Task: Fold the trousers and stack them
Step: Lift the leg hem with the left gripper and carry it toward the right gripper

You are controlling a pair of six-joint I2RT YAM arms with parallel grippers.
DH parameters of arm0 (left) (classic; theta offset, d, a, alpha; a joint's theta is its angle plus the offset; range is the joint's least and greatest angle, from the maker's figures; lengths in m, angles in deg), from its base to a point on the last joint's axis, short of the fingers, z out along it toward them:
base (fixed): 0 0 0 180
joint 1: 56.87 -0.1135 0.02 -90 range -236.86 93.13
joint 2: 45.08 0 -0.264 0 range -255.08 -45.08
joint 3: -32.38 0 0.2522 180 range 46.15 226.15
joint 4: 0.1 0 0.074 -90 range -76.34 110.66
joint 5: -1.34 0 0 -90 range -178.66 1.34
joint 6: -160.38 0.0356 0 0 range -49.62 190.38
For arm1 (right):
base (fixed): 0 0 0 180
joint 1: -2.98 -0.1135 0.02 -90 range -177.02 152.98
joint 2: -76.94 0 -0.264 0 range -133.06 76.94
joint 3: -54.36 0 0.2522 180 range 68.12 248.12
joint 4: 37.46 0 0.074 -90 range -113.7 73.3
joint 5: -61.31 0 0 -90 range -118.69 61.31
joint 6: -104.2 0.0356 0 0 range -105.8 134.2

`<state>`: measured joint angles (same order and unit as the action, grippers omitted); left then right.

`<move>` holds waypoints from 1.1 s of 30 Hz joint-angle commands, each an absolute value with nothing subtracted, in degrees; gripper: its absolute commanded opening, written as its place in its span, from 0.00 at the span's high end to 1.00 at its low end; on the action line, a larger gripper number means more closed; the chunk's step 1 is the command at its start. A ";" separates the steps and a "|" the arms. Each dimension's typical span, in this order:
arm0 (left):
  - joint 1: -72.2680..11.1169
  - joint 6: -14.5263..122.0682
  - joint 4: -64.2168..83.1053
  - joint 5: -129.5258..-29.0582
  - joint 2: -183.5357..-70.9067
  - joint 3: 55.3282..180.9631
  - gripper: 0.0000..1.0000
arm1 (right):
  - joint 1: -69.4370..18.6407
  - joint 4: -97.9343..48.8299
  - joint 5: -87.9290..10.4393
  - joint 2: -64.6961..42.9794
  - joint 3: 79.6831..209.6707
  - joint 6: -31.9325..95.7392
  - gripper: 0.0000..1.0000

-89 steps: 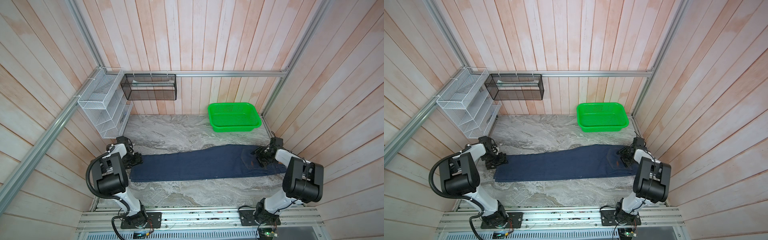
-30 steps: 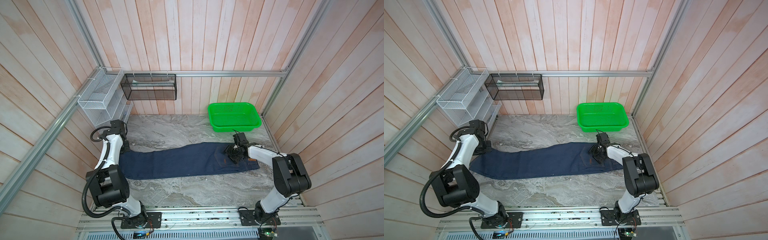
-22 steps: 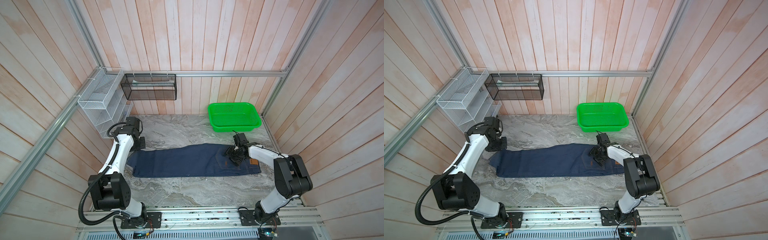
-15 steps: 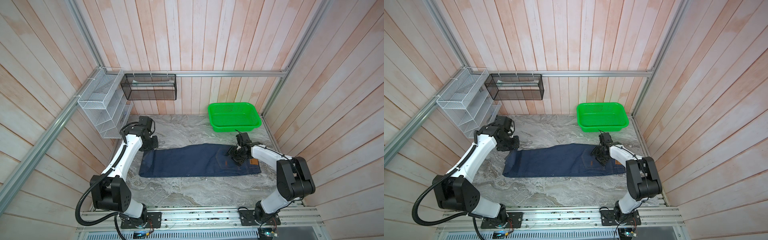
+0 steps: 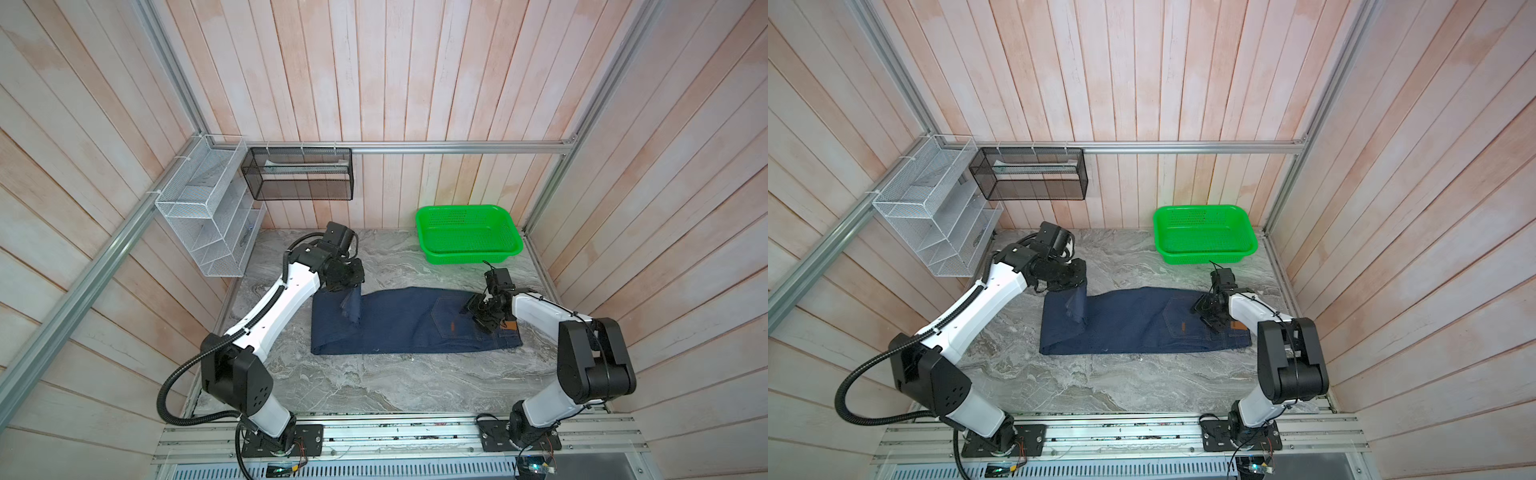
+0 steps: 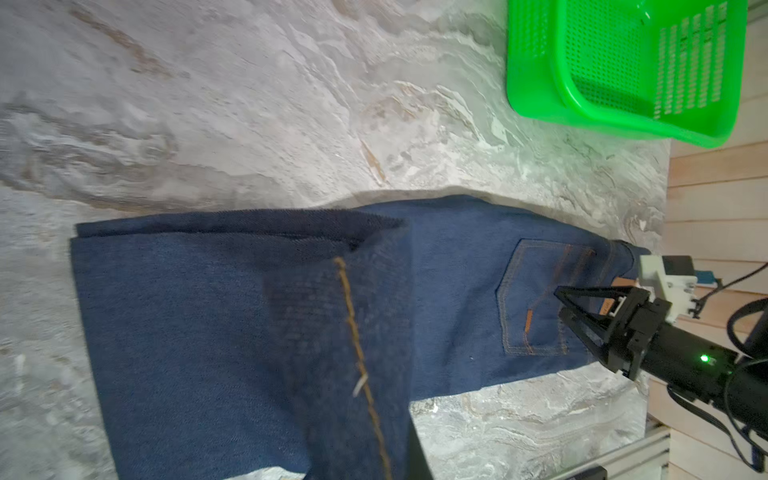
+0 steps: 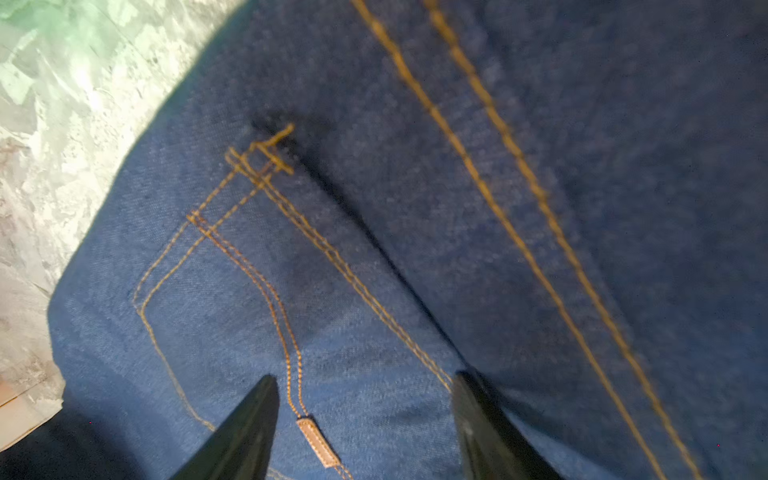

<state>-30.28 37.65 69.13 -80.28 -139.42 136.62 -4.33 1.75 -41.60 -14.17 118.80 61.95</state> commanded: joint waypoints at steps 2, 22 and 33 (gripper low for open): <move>-27.11 33.21 66.14 -79.25 -143.69 138.40 1.00 | -3.35 3.28 -41.17 -12.91 116.76 60.83 0.31; -20.59 31.09 66.63 -79.87 -156.39 142.69 1.00 | -2.12 3.21 -41.57 -11.31 115.24 60.57 0.31; -17.40 28.99 66.06 -78.17 -160.02 146.64 1.00 | -2.02 2.65 -42.26 -11.70 114.78 60.82 0.31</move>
